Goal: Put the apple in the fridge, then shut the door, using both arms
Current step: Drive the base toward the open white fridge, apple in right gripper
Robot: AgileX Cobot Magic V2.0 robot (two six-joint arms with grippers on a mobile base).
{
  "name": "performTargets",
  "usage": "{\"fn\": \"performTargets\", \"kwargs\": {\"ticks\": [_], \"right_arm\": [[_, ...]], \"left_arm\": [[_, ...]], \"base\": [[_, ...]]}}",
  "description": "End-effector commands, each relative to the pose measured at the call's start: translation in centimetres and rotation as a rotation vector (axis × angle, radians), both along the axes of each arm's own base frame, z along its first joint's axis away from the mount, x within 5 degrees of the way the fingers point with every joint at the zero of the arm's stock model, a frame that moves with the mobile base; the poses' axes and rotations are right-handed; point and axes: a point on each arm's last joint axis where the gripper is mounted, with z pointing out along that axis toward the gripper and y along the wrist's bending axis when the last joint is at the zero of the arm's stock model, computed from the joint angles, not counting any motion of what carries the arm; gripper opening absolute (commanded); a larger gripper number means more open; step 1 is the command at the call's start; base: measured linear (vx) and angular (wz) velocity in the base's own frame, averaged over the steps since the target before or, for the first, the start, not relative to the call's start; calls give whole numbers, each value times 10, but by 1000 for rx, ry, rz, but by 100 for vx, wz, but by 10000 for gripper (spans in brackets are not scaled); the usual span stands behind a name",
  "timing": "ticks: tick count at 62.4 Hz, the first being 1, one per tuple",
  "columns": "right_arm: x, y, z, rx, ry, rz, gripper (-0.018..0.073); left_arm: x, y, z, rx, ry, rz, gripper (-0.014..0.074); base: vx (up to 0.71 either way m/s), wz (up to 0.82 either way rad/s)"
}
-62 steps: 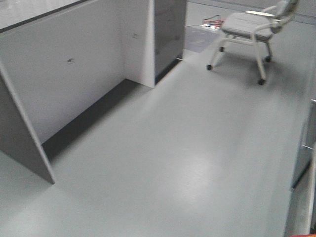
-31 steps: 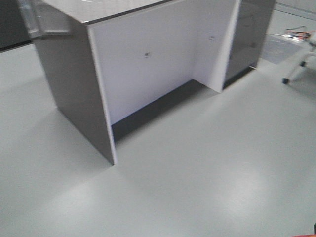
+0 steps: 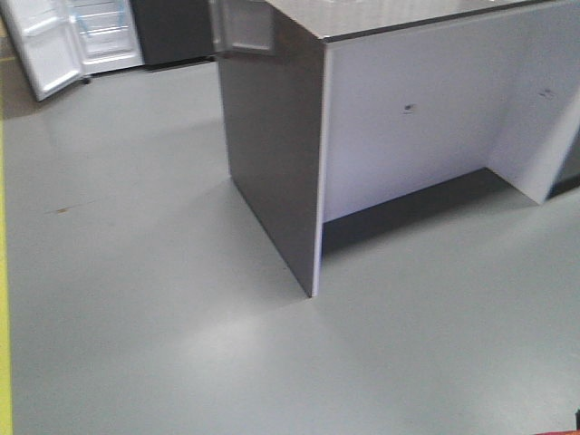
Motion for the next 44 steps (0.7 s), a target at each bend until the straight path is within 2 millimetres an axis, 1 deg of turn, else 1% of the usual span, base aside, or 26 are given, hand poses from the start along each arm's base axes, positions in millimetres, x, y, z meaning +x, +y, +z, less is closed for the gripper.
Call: {"fn": "performTargets", "kwargs": {"ticks": [1,16,44], "right_arm": [[3,1,14,57,-71,-12,393],[3,1,14,57,-71,-12,393],[3,1,14,57,-71,-12,393]], "left_arm": [[-1,0,0,-19,-70,-3,-6],[-1,0,0,-19,-70,-3,-6],[-1,0,0,-19,-70,-3,-6]], "base": [[3,44],[3,36],[4,23]]}}
